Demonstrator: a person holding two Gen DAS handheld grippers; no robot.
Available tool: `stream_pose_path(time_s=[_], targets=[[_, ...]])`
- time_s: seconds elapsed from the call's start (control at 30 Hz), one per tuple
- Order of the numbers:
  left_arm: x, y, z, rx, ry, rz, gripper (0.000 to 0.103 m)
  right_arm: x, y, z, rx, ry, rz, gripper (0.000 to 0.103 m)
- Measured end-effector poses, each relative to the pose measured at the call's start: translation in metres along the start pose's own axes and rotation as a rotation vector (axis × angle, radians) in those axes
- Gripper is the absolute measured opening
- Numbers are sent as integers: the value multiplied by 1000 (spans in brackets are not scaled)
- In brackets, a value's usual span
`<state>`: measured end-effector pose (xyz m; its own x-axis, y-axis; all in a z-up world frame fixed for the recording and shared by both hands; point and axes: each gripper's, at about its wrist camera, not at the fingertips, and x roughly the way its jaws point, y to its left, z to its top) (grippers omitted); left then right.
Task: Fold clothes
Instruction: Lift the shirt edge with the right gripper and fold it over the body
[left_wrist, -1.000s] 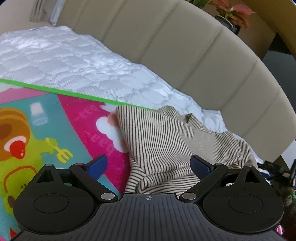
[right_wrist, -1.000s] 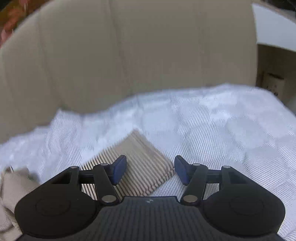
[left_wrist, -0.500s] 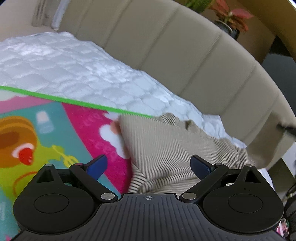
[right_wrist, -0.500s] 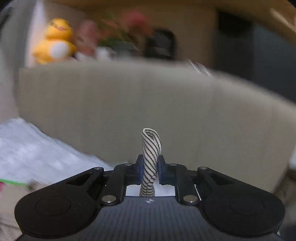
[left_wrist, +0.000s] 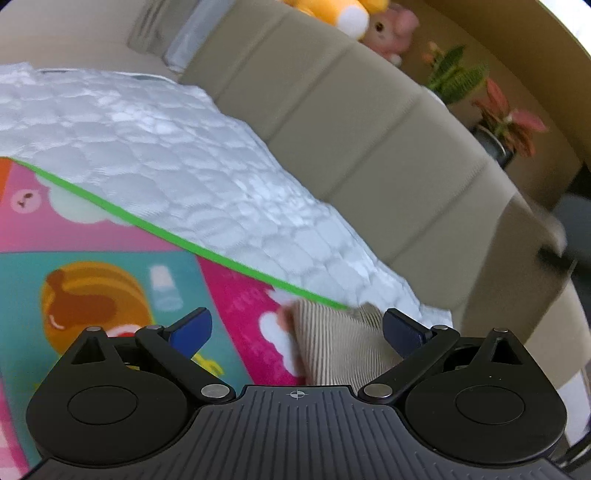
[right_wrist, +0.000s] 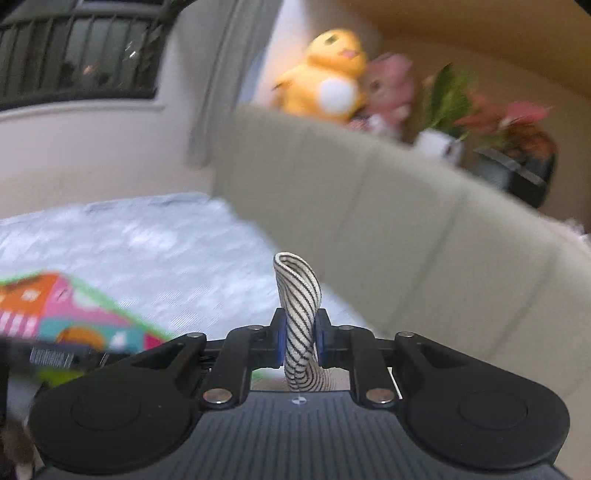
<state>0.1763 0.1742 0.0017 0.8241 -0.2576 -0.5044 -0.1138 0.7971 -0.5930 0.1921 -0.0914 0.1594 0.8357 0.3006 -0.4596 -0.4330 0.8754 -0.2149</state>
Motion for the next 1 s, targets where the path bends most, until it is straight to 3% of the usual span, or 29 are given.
stream_pose_path(time_s=[0.13,0.27,0.43,0.67,0.77,0.87,1.0], targets=[[4,12,4,-51,20,4,102,8,20,-14,-14,29,74,35],[13,8,0,-31,51,6,102,16,36,-28,-18,58,137,45],[20,-3,-10,63,79,36,102,29,9,-56,79,109,105,61],[32,-17,-23,167,102,88,102,36,-28,-130,215,200,63,71],[37,-24,-30,219,107,98,102,41,-52,-163,330,227,40,83],[33,-37,-35,268,73,51,102,42,-71,-188,434,204,0,85],[26,-61,-38,300,33,-88,102,43,-82,-195,504,101,13,101]])
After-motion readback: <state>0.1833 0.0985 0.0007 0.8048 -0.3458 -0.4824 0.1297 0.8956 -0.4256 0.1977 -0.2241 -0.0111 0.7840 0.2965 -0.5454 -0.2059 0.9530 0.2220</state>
